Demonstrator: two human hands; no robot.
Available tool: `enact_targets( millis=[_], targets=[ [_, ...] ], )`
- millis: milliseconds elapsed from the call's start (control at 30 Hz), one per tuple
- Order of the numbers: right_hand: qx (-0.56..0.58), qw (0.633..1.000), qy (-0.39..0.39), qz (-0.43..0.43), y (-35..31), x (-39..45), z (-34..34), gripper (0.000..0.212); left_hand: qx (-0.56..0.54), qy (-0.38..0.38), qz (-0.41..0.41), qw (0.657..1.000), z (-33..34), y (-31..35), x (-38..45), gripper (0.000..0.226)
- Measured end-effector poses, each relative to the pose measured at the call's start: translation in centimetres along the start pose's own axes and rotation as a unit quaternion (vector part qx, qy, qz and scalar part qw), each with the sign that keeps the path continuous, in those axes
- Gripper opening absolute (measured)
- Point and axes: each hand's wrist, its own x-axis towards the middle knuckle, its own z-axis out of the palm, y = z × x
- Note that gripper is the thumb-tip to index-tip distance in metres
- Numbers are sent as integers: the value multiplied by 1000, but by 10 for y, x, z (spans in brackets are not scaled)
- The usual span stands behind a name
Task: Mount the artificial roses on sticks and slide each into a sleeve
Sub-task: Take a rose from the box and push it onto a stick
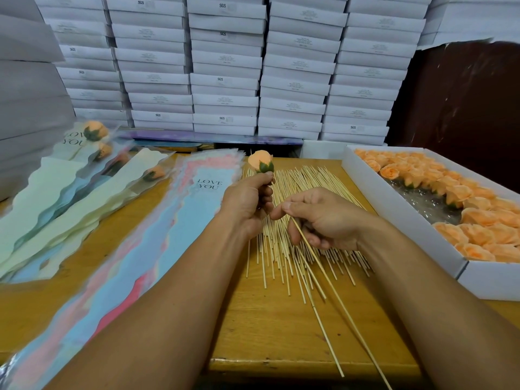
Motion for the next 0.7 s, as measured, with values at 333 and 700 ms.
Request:
enact_targets(
  millis=[333, 700],
  targets=[
    [-13, 1000, -5, -7, 1, 1, 0, 28, -5, -7, 27, 1000, 0, -3, 3, 15],
    [28, 1000, 3, -4, 4, 6, 2, 27, -13, -20, 62, 998, 0, -8, 3, 17]
  ],
)
